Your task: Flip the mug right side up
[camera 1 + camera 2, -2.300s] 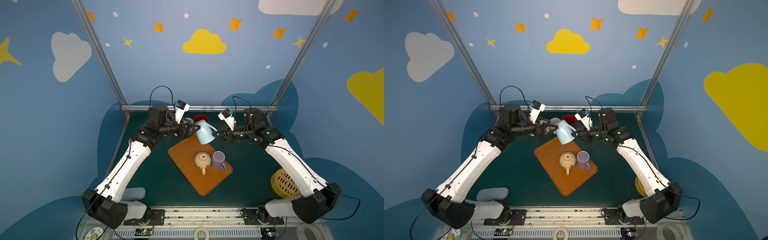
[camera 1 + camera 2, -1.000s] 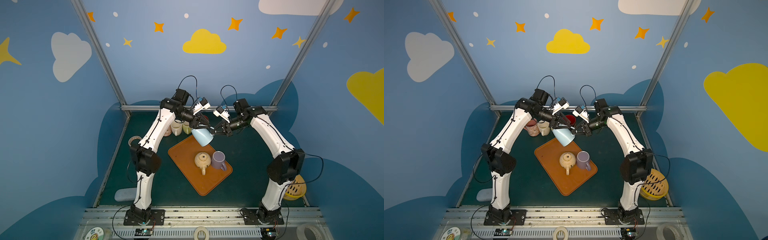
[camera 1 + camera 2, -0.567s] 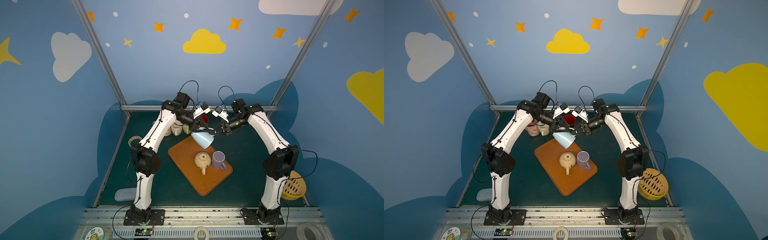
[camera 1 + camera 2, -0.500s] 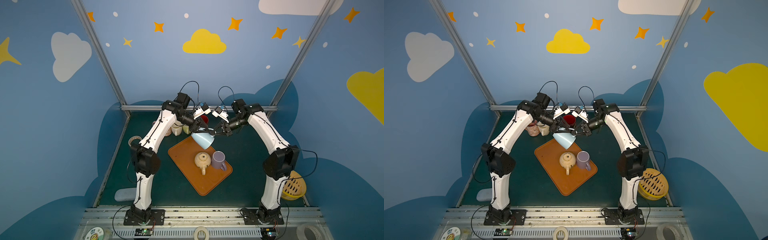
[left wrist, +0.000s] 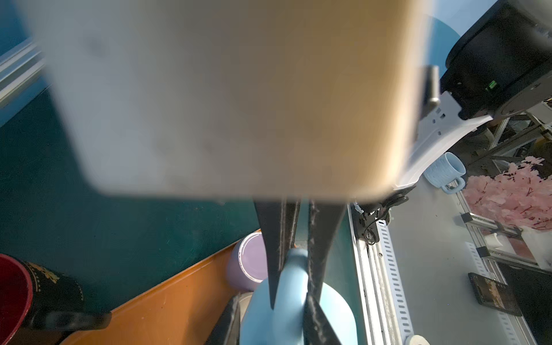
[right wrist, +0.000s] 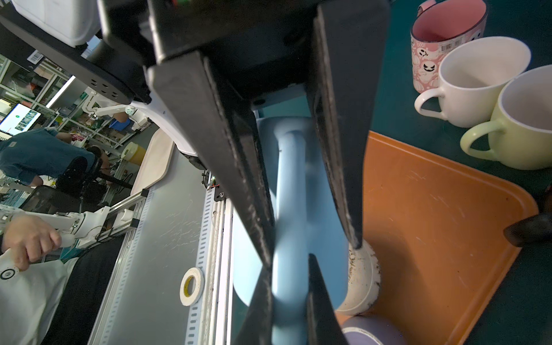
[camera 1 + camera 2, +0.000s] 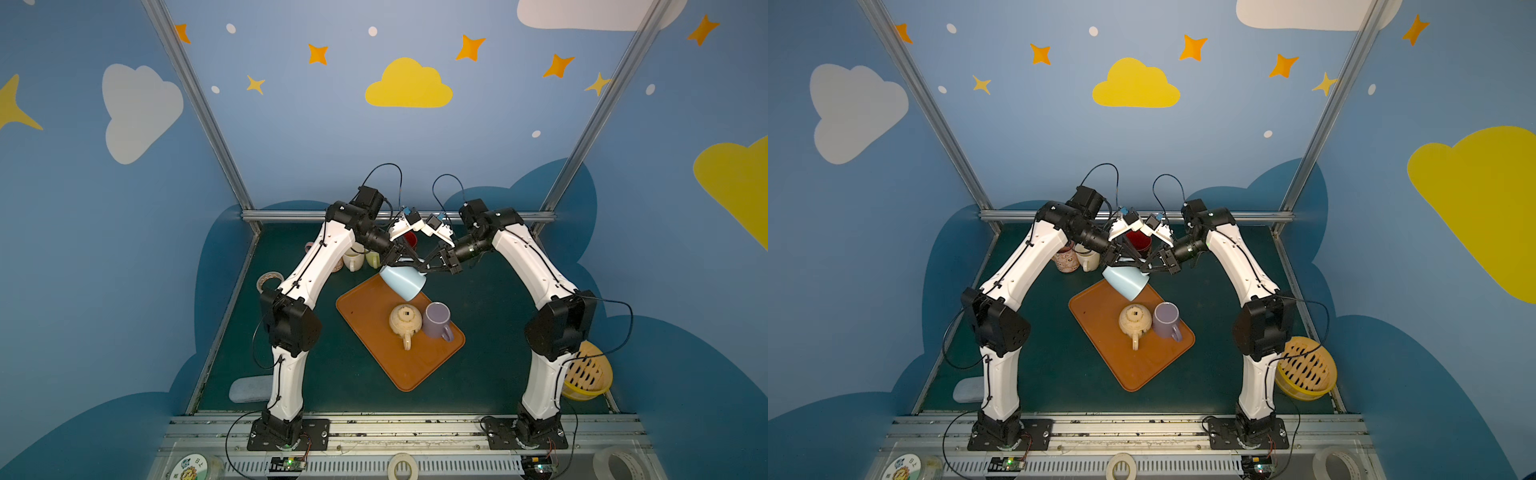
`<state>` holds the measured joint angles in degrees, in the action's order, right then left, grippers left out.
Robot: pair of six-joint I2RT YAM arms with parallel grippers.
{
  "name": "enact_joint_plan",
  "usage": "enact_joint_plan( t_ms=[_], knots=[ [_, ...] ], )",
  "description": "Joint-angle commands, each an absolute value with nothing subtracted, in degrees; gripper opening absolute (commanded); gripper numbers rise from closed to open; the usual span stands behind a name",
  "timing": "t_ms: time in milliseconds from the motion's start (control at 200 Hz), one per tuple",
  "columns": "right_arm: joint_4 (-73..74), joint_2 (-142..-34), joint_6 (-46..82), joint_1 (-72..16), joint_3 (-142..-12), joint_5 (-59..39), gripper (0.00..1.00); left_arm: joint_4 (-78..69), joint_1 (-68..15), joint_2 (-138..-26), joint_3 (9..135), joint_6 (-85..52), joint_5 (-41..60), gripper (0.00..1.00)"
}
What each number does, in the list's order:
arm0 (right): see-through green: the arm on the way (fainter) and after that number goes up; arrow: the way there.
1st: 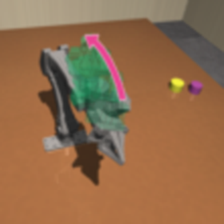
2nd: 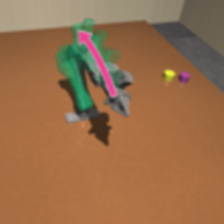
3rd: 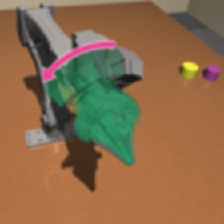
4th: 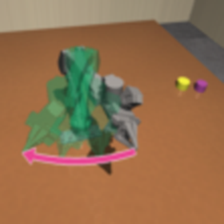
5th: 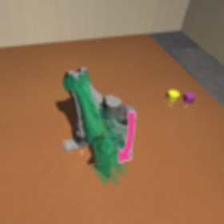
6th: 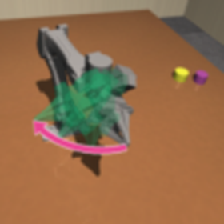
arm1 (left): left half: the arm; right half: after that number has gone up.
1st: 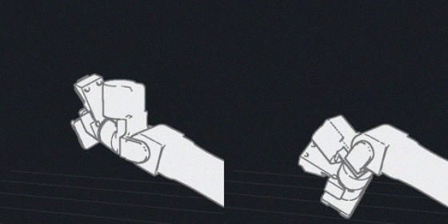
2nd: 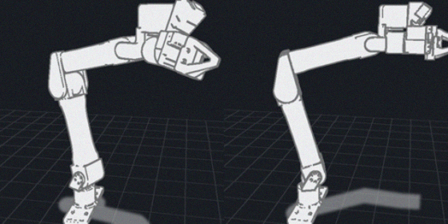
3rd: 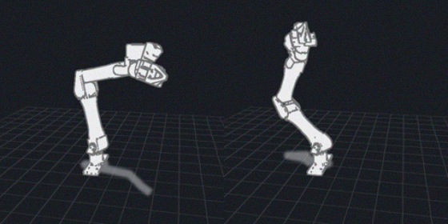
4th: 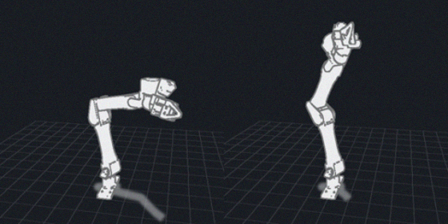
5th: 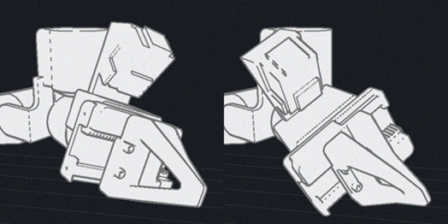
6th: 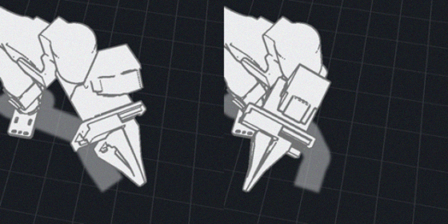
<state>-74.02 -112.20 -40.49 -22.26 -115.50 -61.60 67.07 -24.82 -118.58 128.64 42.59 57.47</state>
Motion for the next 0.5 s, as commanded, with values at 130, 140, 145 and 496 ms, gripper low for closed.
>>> enact_joint_plan(
  t_ms=[130, 140, 145, 496],
  knots=[
    [-67.69, -109.96, -38.54, -22.76, -115.36, -64.54, 0.0, 70.58, -26.08, -117.91, 126.9, 42.69, 57.04, 0.25],
    [-67.61, -109.84, -38.51, -22.76, -115.32, -64.43, 0.0, 70.58, -26.08, -117.87, 126.85, 42.64, 57.0, 0.24],
    [-67.6, -109.85, -38.5, -22.76, -115.32, -64.38, 0.0, 70.58, -26.09, -117.87, 126.79, 42.68, 56.97, 0.24],
    [-64.43, -107.75, -37.09, -22.42, -113.29, -63.98, 0.0, 69.96, -26.37, -114.35, 121.86, 43.68, 53.99, 0.48]
  ],
)
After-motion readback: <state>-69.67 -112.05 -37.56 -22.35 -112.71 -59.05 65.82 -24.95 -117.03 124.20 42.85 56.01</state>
